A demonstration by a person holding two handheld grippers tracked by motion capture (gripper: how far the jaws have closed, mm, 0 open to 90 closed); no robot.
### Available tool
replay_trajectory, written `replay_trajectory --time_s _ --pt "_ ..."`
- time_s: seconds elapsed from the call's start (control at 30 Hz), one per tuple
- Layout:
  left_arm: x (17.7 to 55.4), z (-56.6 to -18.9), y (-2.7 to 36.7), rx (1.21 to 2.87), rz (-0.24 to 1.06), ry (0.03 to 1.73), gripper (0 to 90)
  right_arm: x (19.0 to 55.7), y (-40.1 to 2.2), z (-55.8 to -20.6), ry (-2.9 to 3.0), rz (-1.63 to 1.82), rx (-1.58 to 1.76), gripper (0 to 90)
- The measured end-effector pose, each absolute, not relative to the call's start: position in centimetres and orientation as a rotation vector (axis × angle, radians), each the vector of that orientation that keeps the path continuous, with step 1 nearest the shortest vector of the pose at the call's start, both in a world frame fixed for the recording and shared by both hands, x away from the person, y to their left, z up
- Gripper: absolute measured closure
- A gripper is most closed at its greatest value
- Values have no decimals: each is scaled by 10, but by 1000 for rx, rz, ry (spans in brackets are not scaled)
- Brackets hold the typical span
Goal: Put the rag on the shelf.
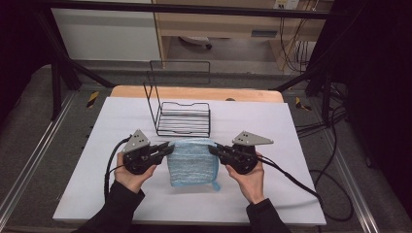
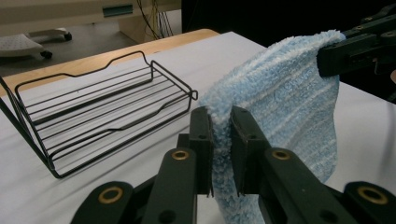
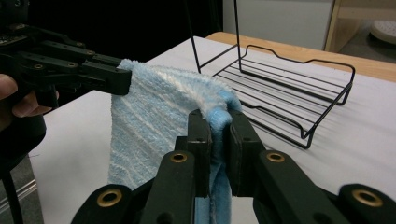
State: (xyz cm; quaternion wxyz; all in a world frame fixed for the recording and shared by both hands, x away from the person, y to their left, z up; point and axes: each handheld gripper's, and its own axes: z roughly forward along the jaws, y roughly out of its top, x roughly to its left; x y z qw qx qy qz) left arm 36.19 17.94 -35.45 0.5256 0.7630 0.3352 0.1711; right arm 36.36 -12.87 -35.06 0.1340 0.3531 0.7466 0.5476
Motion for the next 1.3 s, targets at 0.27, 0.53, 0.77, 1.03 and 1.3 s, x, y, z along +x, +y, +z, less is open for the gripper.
replay_trajectory --time_s 0.27,0.53,0.77,1.03,1.3 --pt "361 -342 180 1794 446 786 798 361 -126 -337 2121 1593 983 819" --pt "365 -328 185 1753 481 778 798 362 -119 -321 2057 1598 934 820" --pt "369 -314 188 1705 502 770 798 363 -116 -308 2015 1610 905 821" --pt "375 -297 188 1662 532 764 799 366 -112 -292 1950 1616 874 821" --pt "382 -287 187 1615 560 757 801 370 -107 -277 1896 1615 852 823"
